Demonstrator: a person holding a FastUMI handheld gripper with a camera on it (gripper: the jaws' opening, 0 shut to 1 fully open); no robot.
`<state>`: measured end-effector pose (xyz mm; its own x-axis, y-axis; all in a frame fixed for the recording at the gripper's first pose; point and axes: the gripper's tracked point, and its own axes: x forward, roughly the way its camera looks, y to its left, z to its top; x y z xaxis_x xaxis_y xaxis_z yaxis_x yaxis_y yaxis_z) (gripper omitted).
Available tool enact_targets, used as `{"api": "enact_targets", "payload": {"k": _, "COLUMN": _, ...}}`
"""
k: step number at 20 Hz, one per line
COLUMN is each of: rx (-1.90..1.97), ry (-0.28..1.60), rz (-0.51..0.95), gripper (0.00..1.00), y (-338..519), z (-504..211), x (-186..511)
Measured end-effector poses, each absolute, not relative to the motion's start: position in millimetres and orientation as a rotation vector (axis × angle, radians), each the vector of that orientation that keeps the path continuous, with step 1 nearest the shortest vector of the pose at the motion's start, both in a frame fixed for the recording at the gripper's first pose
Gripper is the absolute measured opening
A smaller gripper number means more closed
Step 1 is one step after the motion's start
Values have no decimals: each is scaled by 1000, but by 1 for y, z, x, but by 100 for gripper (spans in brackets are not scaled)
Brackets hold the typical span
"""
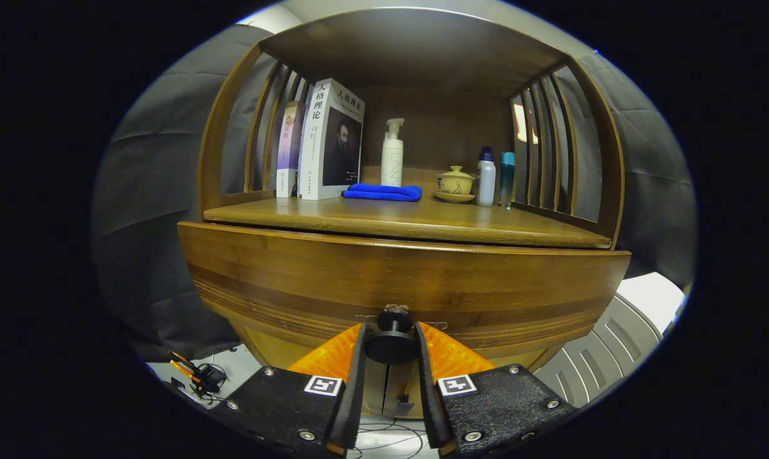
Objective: Pull open the drawer, take out the items inside it, and place them on the countertop above the cabinet.
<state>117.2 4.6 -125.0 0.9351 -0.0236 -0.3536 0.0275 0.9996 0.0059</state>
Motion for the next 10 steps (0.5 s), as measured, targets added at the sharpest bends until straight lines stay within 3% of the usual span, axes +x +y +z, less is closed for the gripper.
{"api": "enact_targets", "payload": {"k": 10, "rx": 35, "ry": 407, "rz": -40, "gripper": 41, "y": 10, "z": -117, "x": 64}}
